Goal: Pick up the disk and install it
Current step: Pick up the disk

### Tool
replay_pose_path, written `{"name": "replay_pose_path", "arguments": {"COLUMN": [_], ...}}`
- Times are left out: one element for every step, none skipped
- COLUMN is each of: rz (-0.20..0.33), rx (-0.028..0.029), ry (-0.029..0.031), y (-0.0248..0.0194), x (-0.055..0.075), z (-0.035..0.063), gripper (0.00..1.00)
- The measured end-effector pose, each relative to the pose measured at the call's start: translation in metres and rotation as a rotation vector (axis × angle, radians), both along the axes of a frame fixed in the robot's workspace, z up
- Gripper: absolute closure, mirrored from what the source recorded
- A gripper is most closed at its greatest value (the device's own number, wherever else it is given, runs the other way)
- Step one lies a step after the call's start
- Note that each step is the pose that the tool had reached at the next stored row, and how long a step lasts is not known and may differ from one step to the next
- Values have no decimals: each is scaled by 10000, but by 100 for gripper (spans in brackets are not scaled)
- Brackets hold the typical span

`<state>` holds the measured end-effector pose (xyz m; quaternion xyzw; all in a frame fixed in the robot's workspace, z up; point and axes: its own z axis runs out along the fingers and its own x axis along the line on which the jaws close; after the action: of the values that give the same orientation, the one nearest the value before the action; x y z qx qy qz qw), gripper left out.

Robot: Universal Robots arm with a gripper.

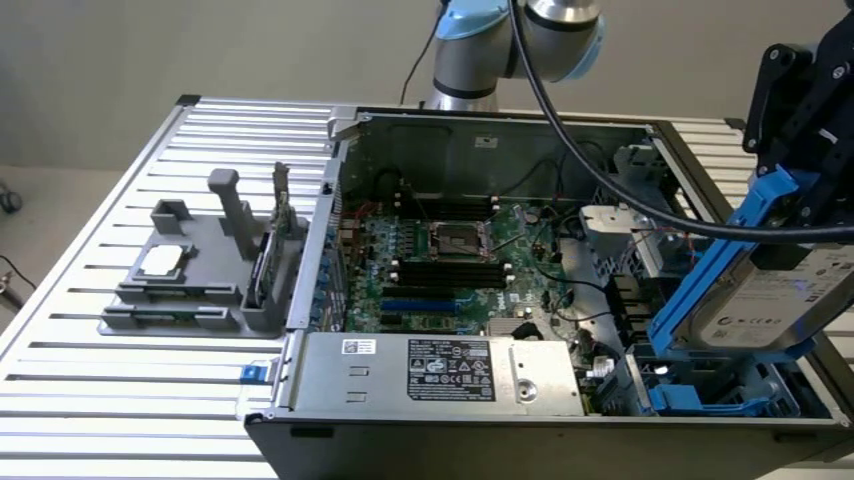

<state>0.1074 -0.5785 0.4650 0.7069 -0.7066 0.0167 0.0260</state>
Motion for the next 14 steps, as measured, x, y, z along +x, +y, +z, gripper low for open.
{"name": "replay_pose_path", "arguments": {"rz": [5, 10, 14, 18, 21, 24, 28, 31, 32, 33, 33, 33, 33, 33], "rx": [-2, -2, -2, -3, -4, -3, -2, -2, -2, -2, -2, -3, -4, -3], "ry": [-11, -20, -26, -32, -40, -49, -60, -70, -80, -81, -82, -82, -82, -82], "y": [-2, -3, -5, -5, -5, -5, -6, -6, -6, -6, -5, -5, -5, -6], "x": [3, 5, 7, 9, 10, 12, 14, 16, 17, 17, 18, 19, 19, 19], "z": [-12, -26, -43, -59, -74, -91, -107, -125, -140, -149, -151, -150, -150, -151], "gripper": [67, 67, 67, 67, 67, 67, 67, 67, 67, 67, 67, 67, 67, 67]}}
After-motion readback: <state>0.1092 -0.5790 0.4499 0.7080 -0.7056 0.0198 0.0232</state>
